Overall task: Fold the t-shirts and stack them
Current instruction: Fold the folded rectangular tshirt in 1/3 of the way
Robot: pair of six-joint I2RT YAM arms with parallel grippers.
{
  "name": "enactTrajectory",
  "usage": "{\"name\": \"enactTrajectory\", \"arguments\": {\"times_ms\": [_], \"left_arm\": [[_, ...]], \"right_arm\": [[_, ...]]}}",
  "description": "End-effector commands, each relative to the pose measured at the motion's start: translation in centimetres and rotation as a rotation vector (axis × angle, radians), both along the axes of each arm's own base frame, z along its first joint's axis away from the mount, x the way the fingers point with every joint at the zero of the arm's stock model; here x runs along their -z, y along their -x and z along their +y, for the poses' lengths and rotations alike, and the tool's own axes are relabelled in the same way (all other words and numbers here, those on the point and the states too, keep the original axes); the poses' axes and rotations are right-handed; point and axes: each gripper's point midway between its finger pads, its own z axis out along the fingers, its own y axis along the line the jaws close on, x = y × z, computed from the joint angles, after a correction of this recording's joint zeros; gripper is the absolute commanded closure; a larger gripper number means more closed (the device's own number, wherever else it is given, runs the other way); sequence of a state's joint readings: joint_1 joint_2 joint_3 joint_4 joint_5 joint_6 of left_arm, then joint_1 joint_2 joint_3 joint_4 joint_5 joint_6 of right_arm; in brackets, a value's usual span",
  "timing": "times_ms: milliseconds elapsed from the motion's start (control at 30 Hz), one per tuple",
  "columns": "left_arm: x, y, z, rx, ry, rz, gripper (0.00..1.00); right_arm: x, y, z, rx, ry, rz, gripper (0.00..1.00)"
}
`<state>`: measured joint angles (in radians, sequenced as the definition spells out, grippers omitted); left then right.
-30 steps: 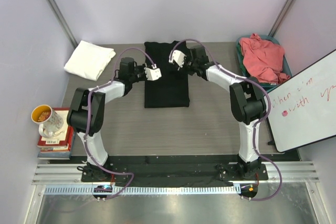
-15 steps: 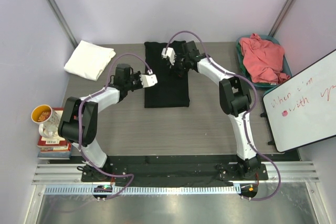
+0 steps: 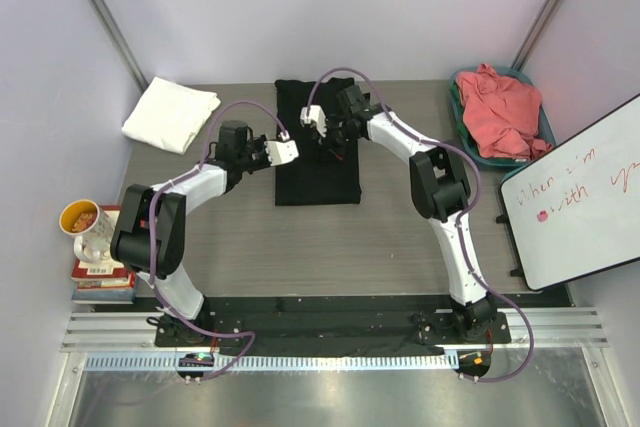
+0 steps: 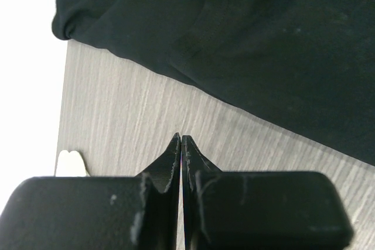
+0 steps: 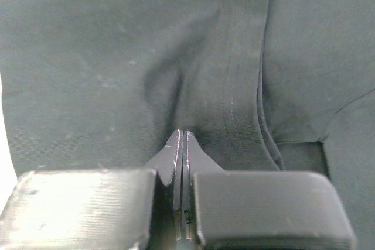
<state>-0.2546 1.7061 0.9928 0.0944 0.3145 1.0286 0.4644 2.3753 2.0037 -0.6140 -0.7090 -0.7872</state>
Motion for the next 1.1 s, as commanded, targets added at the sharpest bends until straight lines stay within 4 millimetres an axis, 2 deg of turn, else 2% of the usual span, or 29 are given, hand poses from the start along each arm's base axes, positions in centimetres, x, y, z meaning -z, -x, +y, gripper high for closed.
{"name": "enactTrajectory", "arguments": {"times_ms": [0,367,467,500,567,700,733,800,833,900,933,1033,1067], "left_arm": [[-1.5,-1.2,-0.2,0.004,0.016,-0.037,1.00],[-1.2,-1.1,-0.4,0.006,0.030,-0.024,1.00],[-1.3,-1.1,-0.4,0.004,0.031,-0.026,1.00],[-1.3,-1.1,-0.4,0.004,0.031,-0.026,1.00],[-1.3,-1.0,-0.5,0.003,0.034,-0.022,1.00],[-1.1,-0.8,-0.4,0.004,0.033,-0.017,1.00],[-1.1,-0.8,-0.5,0.005,0.034,-0.017,1.00],[-1.2,-0.9,-0.5,0.005,0.032,-0.021,1.00],[-1.5,-1.0,-0.4,0.002,0.033,-0.028,1.00],[-1.8,-1.0,-0.3,-0.001,0.035,-0.045,1.00],[-2.0,-1.0,-0.3,-0.002,0.036,-0.054,1.00],[-3.0,-0.8,-0.6,0.009,0.049,-0.097,1.00],[-3.1,-0.6,-0.6,0.012,0.051,-0.101,1.00]], "right_arm": [[0.9,-2.1,0.2,0.046,0.038,-0.089,0.99],[-0.5,-5.6,1.1,0.101,0.015,-0.275,0.99],[-0.7,-6.5,1.0,0.111,0.029,-0.337,0.99],[-0.1,-6.5,0.7,0.114,0.042,-0.351,0.99],[-0.5,-7.7,0.6,0.138,0.047,-0.433,0.99],[0.5,-8.7,0.0,0.166,0.096,-0.546,0.99],[-0.1,-9.3,0.0,0.181,0.086,-0.586,0.99],[0.1,-9.8,-0.6,0.223,0.108,-0.607,0.99],[-1.2,-10.4,-0.6,0.254,0.083,-0.648,0.99],[-1.8,-10.8,-1.5,0.311,0.097,-0.688,0.98],[-4.3,-11.4,-1.5,0.344,0.061,-0.744,0.96],[-6.9,-11.3,-2.2,0.405,0.033,-0.784,0.80],[-9.5,-11.0,-2.4,0.420,0.006,-0.808,0.68]]}}
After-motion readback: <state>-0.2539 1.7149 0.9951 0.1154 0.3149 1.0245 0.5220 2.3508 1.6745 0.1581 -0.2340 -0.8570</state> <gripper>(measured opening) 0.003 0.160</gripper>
